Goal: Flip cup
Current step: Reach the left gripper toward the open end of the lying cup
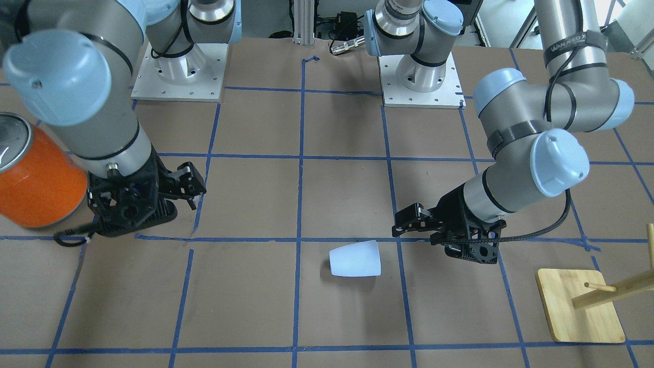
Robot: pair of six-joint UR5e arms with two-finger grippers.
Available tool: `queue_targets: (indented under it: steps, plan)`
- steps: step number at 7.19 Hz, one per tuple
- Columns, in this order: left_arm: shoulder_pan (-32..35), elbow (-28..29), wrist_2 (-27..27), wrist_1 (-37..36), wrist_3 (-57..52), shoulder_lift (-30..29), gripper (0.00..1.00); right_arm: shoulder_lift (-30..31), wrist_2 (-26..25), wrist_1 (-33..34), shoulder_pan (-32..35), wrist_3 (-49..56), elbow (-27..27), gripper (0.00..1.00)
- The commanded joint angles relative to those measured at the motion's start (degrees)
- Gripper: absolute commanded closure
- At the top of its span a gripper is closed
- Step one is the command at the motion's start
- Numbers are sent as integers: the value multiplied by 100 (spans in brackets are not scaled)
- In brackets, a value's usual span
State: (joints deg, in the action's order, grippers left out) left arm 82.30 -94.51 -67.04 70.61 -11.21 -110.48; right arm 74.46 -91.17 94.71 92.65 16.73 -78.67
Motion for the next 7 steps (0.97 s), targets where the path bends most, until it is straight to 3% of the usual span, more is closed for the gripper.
queue_targets:
  steps: [1,3,4,5,6,7]
  plan:
    - [-109,-199,856,-186,-224,-499,0,735,-24,-802,-62,-257,-104,0]
    - [-118,-182,1673,-284,-250,-833,0,676,-260,-841,-45,-905,-245,0]
    - [-118,-199,1981,-424,-259,-992,0,727,-209,-806,-28,-803,-228,0]
    - [-109,-208,2045,-425,-259,-1063,5,675,-504,-797,-62,-420,-245,0]
    - [-109,-208,2089,-425,-259,-1142,37,675,-542,-770,-63,-442,-245,0]
    - [-100,-217,2090,-477,-250,-1177,79,666,-534,-674,-54,-433,-245,0]
